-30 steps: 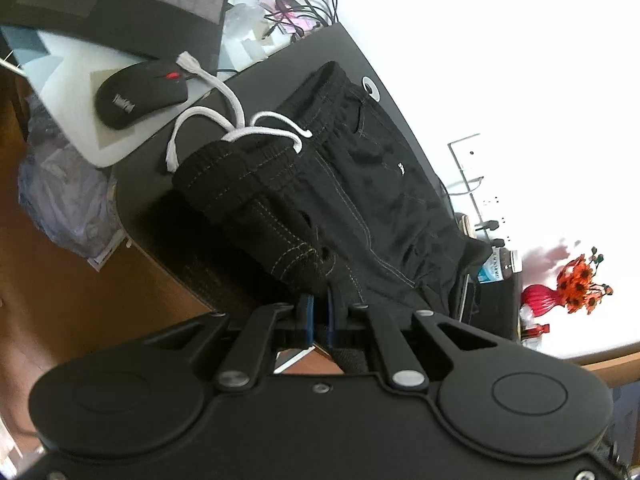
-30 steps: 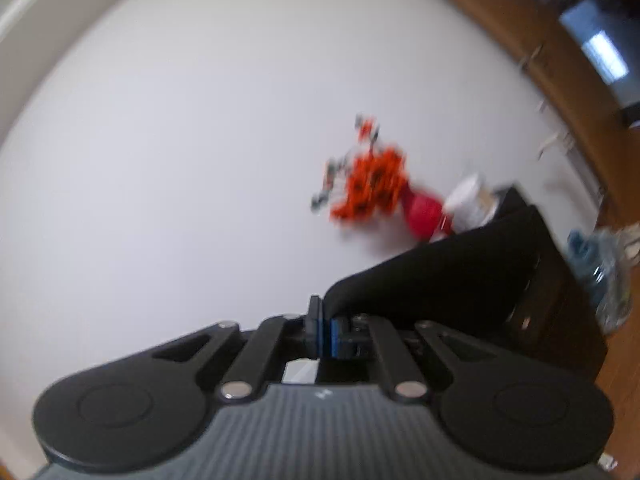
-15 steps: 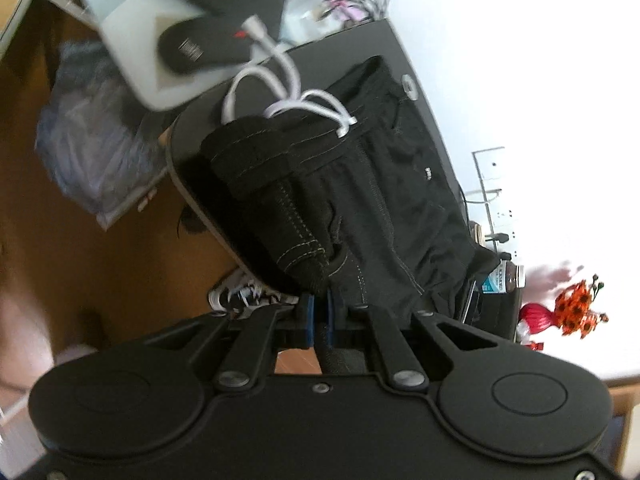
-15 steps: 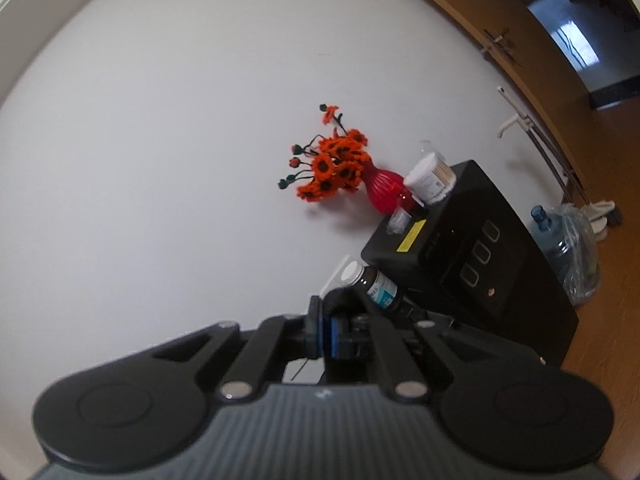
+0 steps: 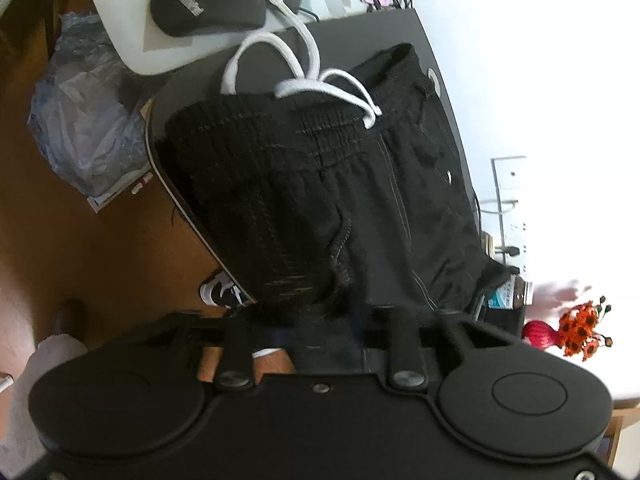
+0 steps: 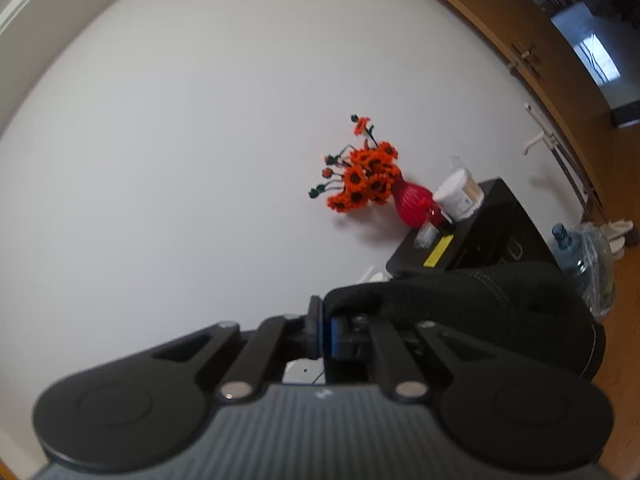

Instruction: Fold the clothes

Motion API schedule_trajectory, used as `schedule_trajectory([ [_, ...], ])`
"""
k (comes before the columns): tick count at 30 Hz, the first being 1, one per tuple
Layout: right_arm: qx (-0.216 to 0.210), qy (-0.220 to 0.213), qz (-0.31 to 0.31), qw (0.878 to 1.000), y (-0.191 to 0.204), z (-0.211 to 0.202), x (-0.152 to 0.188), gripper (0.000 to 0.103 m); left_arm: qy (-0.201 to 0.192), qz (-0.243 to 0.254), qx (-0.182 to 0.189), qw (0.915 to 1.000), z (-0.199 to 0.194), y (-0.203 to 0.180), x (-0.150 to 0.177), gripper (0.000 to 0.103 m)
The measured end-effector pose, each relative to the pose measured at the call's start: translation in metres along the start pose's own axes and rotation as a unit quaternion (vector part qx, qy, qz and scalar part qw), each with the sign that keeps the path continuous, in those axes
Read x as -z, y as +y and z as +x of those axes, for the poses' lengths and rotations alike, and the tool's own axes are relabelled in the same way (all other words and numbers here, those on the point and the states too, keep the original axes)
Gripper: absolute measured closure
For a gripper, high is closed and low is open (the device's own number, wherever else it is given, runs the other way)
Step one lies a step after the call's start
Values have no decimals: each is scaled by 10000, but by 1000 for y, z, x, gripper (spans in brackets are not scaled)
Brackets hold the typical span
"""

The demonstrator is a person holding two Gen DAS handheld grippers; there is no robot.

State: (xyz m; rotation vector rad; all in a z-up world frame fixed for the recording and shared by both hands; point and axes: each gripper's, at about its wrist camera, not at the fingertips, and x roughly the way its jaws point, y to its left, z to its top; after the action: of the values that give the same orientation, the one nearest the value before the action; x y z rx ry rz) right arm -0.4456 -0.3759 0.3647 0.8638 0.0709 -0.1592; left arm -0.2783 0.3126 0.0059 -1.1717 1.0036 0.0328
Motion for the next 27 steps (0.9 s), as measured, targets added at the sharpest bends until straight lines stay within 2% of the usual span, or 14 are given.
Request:
schedule_trajectory([
  [4,227,-67,-5,9997,-3,-3,-4,98,-301,-69,90,9995,-29,3,1,97],
  [8,341,6,129,9993,-10,-2,-1,98,-496,-376,76,9980,-64,20,2,97],
  [12,386,185,261,9987,-11,7,4,98,-412,-533,-202,9975,-76,34,6,97],
  [15,445,265,250,9983,-8,15,7,98,-363,-658,-229,9969,-75,36,8,97],
  [17,490,306,234,9981,-5,22,5,98,-409,-618,-145,9971,-75,26,6,97],
  [21,495,327,-21,9982,10,53,-8,98,-539,-318,251,9977,-75,-14,-7,97],
  [25,427,209,-439,9979,29,101,-28,98,-739,-32,566,9957,-65,-69,-28,97],
  [27,358,172,-610,9973,38,134,-39,98,-872,-1,570,9946,-55,-92,-38,97],
])
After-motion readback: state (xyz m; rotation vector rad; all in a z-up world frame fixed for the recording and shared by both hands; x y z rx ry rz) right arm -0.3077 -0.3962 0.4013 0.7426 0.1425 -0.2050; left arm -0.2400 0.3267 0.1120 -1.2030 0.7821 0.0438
